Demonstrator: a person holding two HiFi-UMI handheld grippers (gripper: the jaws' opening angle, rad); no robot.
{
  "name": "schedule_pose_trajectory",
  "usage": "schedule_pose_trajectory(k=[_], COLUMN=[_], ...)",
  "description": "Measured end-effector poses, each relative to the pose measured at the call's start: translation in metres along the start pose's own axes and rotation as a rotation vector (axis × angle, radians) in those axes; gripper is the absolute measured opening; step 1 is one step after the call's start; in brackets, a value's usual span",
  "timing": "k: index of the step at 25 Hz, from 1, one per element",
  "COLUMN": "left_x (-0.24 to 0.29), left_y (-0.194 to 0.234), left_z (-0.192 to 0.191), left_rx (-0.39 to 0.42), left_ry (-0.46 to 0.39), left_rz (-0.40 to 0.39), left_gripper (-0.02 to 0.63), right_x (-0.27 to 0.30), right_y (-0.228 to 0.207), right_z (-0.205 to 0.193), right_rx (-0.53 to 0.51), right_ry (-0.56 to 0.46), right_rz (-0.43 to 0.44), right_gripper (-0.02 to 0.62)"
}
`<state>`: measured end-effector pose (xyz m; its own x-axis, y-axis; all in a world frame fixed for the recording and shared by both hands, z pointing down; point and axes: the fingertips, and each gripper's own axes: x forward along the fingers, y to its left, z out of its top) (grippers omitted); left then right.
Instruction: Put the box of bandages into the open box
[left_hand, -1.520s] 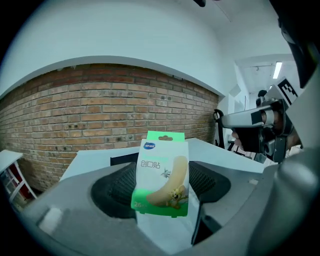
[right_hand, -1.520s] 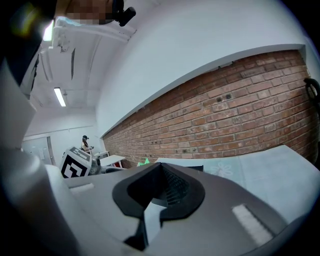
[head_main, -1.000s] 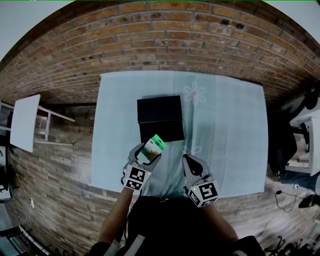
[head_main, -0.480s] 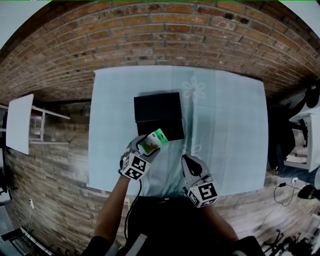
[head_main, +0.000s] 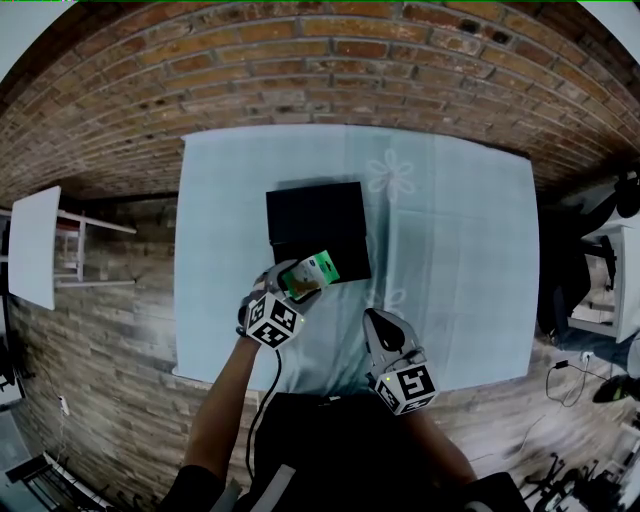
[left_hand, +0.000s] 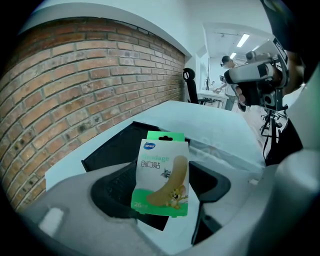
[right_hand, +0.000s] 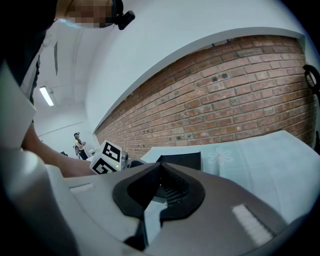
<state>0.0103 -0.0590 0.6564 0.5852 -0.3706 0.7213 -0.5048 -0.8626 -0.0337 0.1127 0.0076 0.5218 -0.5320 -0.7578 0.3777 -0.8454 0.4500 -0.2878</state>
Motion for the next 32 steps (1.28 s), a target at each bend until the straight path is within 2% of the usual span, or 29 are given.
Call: schedule_pose_trajectory(k=[6,16,32], left_x=[0.014,0.034,0.052], left_y=[0.009,0.012,0.009], left_z=[-0.002,-0.014,-0.024], left_rx=[0.066,0.106,0.116], left_ry=[0.052,0.113,0.155], left_rz=[-0.033,-0.096,-0.141], left_gripper=[0.341,0.341,0.341], right_x=[0.009,0.021,0.027], right_y=[-0.003,-0.006,-0.018], right_z=[-0.002,-0.003,-0.004], right_rx=[0.01,0.017,0.032], right_ry=[0.012,0.028,0.039], right_rz=[-0.005,-0.012,-0.028], right_gripper=[0.0,0.0,0.0])
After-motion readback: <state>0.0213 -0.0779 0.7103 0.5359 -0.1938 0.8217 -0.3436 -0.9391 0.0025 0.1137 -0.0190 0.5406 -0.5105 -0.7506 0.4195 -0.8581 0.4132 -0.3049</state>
